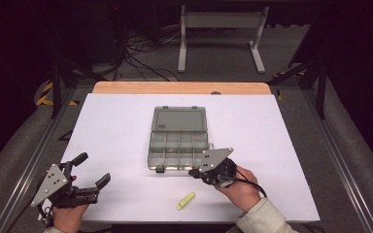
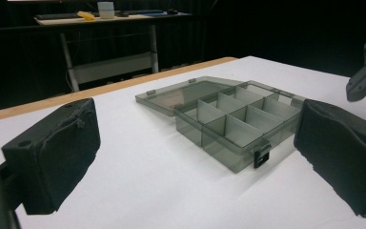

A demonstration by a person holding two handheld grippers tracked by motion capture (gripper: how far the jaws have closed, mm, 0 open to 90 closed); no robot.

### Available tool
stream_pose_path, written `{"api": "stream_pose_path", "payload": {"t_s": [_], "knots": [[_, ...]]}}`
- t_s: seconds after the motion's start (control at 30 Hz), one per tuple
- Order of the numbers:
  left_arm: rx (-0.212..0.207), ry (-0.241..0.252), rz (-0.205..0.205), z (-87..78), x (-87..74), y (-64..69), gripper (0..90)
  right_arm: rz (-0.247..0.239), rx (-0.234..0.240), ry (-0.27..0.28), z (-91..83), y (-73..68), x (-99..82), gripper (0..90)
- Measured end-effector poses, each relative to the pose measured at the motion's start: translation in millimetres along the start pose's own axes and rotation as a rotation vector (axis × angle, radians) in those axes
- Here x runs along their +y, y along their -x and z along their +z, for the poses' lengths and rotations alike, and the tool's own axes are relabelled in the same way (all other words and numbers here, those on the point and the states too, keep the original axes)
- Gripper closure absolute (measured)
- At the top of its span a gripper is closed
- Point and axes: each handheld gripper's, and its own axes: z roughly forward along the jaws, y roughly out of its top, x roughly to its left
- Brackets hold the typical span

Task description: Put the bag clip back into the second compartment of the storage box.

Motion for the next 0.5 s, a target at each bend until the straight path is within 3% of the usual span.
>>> {"api": "stream_pose_path", "payload": {"t_s": [0.5], "knots": [[-0.003, 0.002, -0.003, 0.3, -0.2, -0.6, 2.3, 0.04, 0.08, -0.093, 39.3, -0.4, -17.8, 90.0]]}}
